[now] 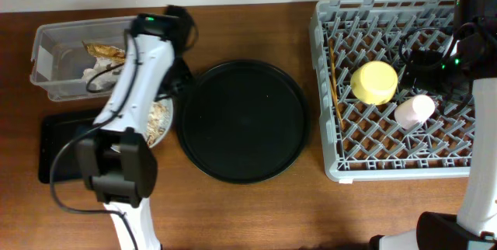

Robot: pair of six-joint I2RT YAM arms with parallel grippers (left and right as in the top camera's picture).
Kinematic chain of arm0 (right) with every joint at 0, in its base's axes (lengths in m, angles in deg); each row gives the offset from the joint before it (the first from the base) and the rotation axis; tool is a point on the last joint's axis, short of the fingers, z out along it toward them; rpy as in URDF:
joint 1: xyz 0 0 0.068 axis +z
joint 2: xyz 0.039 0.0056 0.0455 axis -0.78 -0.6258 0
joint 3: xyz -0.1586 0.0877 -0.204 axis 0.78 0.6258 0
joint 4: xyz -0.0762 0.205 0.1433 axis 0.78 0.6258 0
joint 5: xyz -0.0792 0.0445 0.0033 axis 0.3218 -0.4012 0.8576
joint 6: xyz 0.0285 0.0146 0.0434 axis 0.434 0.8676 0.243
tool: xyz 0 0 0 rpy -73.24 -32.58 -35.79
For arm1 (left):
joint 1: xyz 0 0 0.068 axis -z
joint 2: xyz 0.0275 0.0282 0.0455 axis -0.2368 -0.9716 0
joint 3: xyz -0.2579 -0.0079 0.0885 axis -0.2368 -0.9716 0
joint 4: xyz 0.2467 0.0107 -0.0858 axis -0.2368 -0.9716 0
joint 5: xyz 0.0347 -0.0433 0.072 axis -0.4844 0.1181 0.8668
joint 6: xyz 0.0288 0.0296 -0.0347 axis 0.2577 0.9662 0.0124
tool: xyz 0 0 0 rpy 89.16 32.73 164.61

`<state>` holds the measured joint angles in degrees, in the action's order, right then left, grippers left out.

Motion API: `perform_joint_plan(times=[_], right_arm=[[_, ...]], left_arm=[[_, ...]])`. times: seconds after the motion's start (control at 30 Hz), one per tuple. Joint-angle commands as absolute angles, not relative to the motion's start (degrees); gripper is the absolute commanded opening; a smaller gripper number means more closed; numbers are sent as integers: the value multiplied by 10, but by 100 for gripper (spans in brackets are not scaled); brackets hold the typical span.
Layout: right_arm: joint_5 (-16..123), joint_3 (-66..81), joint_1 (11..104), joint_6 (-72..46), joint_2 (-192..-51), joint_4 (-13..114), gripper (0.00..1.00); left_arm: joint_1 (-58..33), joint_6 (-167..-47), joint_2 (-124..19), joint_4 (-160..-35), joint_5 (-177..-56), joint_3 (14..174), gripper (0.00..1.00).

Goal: Sort waste into correct bins and load items into the dishwasher rack
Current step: 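Lift the plate with the left gripper and carry it over the small black tray, then tilt the plate with the left gripper to dump scraps onto the small tray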

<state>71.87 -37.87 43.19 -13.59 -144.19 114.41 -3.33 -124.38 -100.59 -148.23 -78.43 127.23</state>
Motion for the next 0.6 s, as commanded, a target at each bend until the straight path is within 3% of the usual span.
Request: perform_joint_plan(times=[0.0,0.57], right_arm=[[728,-378,429,-131,-1440,1147,98],[728,-378,429,-131,-1440,1147,98]], left_arm=[[-82,-1190,-990,-1475,-847,1282,1],[-296,-1004,-990,-1463,-1199,1282,1]])
